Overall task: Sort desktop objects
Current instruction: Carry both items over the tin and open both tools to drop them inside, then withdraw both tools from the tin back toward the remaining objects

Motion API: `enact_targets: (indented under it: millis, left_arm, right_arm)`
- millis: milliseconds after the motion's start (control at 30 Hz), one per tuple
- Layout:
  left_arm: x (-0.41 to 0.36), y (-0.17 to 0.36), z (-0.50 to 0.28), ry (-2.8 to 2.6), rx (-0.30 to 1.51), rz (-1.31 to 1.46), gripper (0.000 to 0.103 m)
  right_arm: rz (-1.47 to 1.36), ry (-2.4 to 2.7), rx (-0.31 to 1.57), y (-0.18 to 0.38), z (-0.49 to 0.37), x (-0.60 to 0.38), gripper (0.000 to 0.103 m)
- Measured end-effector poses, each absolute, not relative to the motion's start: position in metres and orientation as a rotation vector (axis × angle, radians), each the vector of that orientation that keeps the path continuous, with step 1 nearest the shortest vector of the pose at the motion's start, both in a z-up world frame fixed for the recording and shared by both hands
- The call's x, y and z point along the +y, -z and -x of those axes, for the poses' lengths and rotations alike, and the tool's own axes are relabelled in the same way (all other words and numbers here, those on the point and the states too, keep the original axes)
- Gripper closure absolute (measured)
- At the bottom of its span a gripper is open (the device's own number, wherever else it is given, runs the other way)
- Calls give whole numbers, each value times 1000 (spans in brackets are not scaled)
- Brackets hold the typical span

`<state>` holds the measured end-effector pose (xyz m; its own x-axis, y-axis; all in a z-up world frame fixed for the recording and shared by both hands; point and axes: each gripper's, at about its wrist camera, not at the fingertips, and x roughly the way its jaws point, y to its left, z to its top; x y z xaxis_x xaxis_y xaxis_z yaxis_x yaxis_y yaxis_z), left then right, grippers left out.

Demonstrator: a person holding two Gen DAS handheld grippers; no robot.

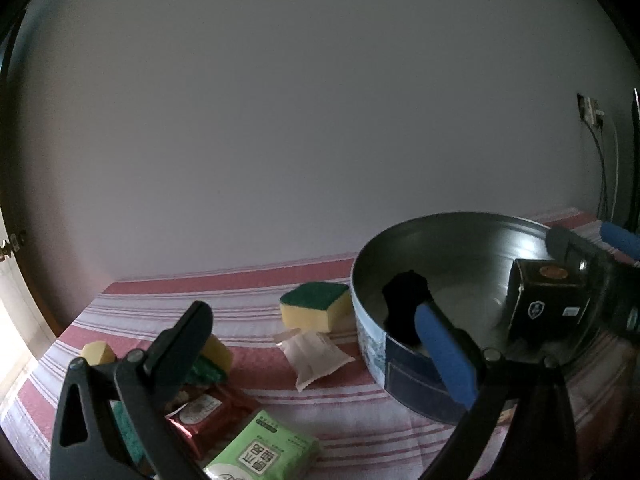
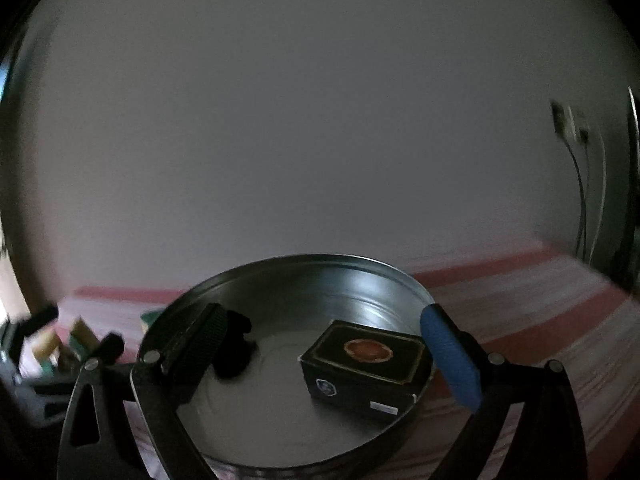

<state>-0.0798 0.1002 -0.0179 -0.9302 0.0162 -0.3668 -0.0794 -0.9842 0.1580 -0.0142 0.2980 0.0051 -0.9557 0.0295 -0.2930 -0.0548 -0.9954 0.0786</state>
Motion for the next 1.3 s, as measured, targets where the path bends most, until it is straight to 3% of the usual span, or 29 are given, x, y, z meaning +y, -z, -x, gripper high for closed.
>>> enact_targets:
  millis: [233,700,1000,1300]
  left_arm:
    - [104,23,80,-3011,292,598,0]
    - [96,22,72,-2985,229,594,0]
    - [76,23,48,-2940,177,622,0]
    - [18,24,17,-2965,89,704,0]
  right_arm:
    - [382,-3051,-56,-8,-9,270,4]
    - [417,-3043,-7,-5,-16,281,4]
    - [500,-3070,110,1,-24,282,4]
    - [701,-3168,371,9,-39,255,4]
